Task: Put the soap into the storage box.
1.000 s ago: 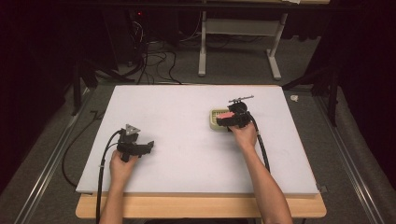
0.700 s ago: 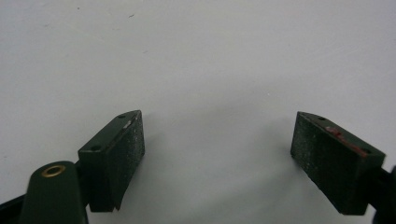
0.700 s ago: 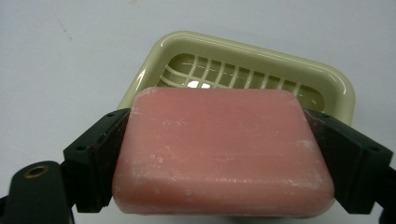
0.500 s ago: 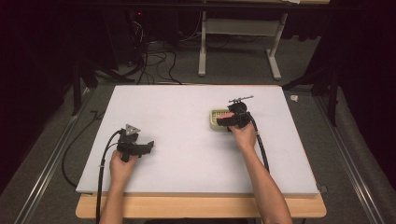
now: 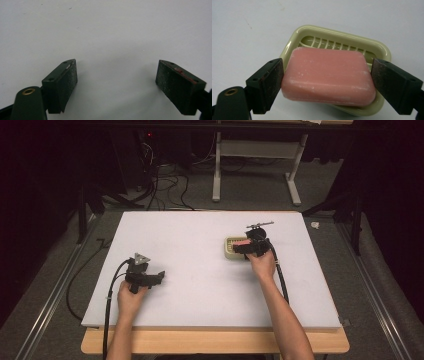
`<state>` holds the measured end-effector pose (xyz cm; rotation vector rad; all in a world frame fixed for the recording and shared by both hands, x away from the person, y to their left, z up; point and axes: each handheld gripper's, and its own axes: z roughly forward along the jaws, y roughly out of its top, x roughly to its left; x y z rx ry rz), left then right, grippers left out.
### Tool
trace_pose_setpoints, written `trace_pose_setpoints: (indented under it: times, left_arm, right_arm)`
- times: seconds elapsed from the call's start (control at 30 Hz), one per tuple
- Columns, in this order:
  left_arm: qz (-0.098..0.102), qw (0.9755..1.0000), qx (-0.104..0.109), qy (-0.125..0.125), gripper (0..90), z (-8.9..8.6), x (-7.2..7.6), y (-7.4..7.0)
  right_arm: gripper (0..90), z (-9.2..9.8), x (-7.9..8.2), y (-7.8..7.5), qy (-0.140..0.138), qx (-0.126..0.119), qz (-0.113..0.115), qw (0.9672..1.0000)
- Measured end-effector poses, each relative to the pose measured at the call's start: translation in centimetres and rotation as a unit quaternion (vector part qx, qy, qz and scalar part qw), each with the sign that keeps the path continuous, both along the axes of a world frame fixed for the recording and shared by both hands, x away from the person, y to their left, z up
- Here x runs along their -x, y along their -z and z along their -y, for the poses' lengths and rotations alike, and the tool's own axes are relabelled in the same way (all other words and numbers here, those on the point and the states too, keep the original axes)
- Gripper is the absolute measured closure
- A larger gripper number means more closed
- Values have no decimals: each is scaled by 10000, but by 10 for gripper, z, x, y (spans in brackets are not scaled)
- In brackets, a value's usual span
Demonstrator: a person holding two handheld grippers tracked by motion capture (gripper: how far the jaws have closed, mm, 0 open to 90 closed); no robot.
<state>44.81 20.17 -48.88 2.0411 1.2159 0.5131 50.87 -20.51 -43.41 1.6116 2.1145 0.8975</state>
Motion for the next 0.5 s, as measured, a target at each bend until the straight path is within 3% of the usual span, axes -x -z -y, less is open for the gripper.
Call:
trace_pose_setpoints:
  times: [0.5]
  left_arm:
    - [-1, 10000, 3, -3, 179, 0, 0, 0]
  right_arm:
    - [149, 4, 9, -13, -78, -86, 254, 9996]
